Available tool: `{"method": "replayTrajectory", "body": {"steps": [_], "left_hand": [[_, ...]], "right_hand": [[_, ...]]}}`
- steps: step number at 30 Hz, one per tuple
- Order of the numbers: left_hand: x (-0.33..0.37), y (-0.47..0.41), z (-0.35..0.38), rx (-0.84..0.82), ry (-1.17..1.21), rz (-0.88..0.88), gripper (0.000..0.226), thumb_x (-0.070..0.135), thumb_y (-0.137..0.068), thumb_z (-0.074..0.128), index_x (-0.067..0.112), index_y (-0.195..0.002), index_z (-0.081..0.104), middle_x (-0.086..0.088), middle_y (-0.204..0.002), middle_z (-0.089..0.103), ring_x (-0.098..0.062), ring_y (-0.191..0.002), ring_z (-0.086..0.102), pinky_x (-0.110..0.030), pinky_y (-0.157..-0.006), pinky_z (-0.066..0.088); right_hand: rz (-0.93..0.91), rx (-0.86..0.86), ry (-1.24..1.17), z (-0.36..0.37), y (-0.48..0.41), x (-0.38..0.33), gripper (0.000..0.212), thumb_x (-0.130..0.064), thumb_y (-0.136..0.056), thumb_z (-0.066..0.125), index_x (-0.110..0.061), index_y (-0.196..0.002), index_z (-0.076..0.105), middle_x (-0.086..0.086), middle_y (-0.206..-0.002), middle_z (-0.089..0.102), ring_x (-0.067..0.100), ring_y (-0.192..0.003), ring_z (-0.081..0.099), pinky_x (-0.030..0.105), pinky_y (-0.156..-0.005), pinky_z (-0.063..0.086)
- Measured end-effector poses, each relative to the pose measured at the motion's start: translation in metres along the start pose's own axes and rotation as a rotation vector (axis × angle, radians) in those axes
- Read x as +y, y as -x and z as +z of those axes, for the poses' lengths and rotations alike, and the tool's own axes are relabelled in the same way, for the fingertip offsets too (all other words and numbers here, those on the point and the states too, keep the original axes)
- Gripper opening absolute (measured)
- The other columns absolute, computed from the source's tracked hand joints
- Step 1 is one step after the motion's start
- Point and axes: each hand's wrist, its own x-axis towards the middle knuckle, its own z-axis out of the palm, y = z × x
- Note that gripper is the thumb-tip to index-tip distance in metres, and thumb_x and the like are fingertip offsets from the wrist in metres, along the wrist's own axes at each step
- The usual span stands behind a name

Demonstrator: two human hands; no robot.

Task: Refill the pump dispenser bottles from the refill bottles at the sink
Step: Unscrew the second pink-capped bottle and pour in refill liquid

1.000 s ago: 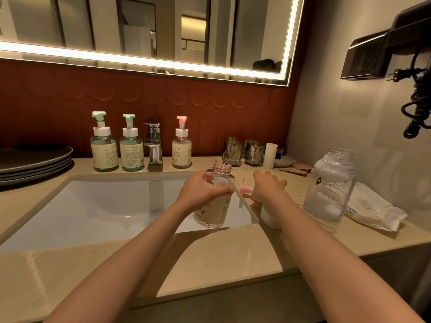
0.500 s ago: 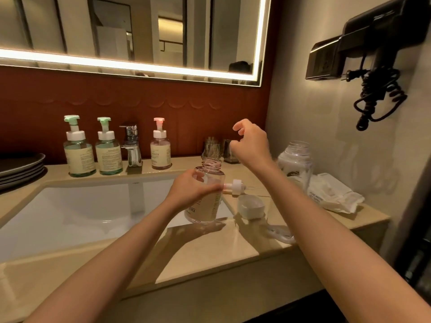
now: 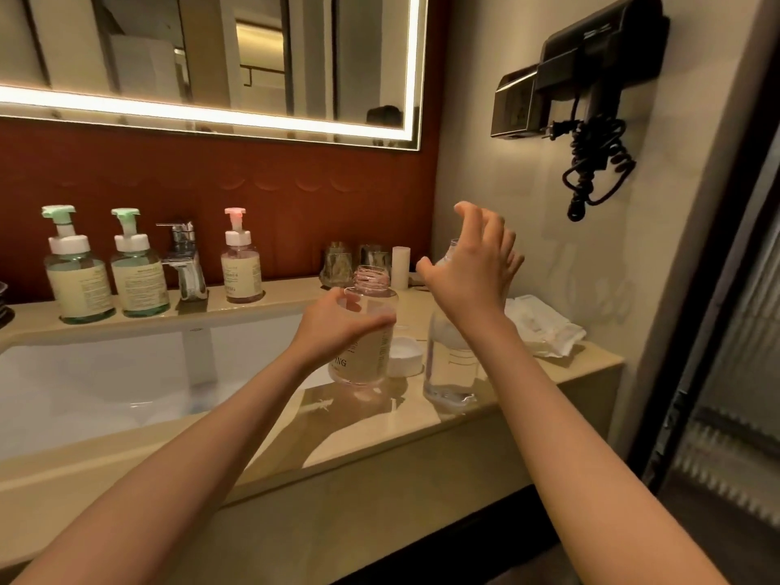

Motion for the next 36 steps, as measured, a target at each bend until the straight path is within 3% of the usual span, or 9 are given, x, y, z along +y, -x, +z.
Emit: {"method": "replayTrajectory", "body": {"steps": [3,5,7,10,15,20,25,29,36], "left_hand": [[0.003,0.003,0.002,0.009,0.002,0.019,0.073,0.053,-0.064,0.075,0.014,-0.122,0.053,-0.003,-0.117,0.059,-0.021,-0.103,0.054,-0.031,-0.076,0.043],[0.004,0.005,0.003,0.005,0.011,0.025,0.073,0.052,-0.065,0.076,0.014,-0.123,0.053,-0.002,-0.117,0.059,-0.021,-0.103,0.054,-0.031,-0.076,0.041],[0.004,0.009,0.002,0.000,0.014,0.033,0.071,0.050,-0.066,0.075,0.013,-0.123,0.052,-0.001,-0.114,0.058,-0.020,-0.101,0.052,-0.029,-0.074,0.040],[0.002,0.015,0.001,-0.013,0.018,0.045,0.071,0.050,-0.067,0.074,0.013,-0.124,0.052,0.002,-0.110,0.055,-0.017,-0.099,0.050,-0.022,-0.065,0.037],[-0.009,0.027,-0.009,-0.044,0.039,0.051,0.071,0.047,-0.068,0.074,0.020,-0.128,0.049,0.005,-0.115,0.055,-0.015,-0.102,0.049,-0.016,-0.063,0.036],[-0.019,0.034,-0.027,-0.026,-0.010,0.034,0.067,0.044,-0.070,0.074,0.021,-0.127,0.049,0.007,-0.110,0.054,-0.015,-0.101,0.051,-0.023,-0.073,0.040],[-0.029,0.038,-0.041,-0.026,-0.001,0.062,0.065,0.042,-0.069,0.076,0.021,-0.125,0.050,0.007,-0.109,0.056,-0.011,-0.096,0.054,-0.016,-0.066,0.040],[-0.034,0.039,-0.048,0.003,0.008,0.061,0.065,0.040,-0.069,0.076,0.020,-0.125,0.050,0.005,-0.111,0.057,-0.011,-0.097,0.054,-0.016,-0.067,0.041],[-0.043,0.043,-0.048,0.067,0.000,0.054,0.054,0.044,-0.066,0.079,0.029,-0.109,0.050,0.008,-0.108,0.058,-0.014,-0.099,0.055,-0.022,-0.072,0.046]], "right_hand": [[0.193,-0.108,-0.158,-0.002,0.009,0.010,0.093,-0.041,-0.069,0.074,-0.025,-0.142,0.018,0.006,-0.142,0.035,0.027,-0.128,0.035,0.042,-0.102,0.030],[0.305,-0.137,-0.344,-0.002,0.020,0.019,0.101,-0.041,-0.066,0.078,-0.026,-0.143,0.013,0.008,-0.137,0.044,0.028,-0.122,0.045,0.042,-0.098,0.038],[0.401,-0.169,-0.478,0.001,0.033,0.026,0.099,-0.041,-0.067,0.079,-0.025,-0.142,0.015,0.005,-0.128,0.052,0.025,-0.114,0.051,0.037,-0.089,0.043],[0.440,-0.234,-0.497,0.008,0.042,0.031,0.082,-0.038,-0.069,0.078,-0.021,-0.133,0.031,0.001,-0.121,0.054,0.017,-0.104,0.052,0.029,-0.078,0.041],[0.233,-0.229,-0.397,0.013,0.040,0.022,0.064,-0.034,-0.064,0.080,-0.018,-0.112,0.041,-0.001,-0.103,0.056,0.015,-0.084,0.052,0.024,-0.058,0.040],[-0.019,-0.312,-0.241,0.016,0.041,0.003,0.067,-0.036,-0.059,0.085,-0.020,-0.105,0.039,-0.002,-0.097,0.055,0.018,-0.084,0.053,0.028,-0.063,0.043],[-0.193,-0.352,-0.081,0.020,0.035,-0.013,0.069,-0.036,-0.061,0.083,-0.020,-0.112,0.040,-0.002,-0.105,0.053,0.020,-0.092,0.053,0.033,-0.072,0.047],[-0.279,-0.350,0.013,0.023,0.032,-0.023,0.068,-0.032,-0.065,0.079,-0.020,-0.119,0.040,-0.002,-0.103,0.049,0.021,-0.096,0.048,0.032,-0.077,0.034],[-0.359,-0.337,0.105,0.029,0.030,-0.029,0.062,-0.024,-0.067,0.072,-0.022,-0.121,0.041,-0.007,-0.093,0.035,0.018,-0.092,0.039,0.031,-0.077,0.027]]}}
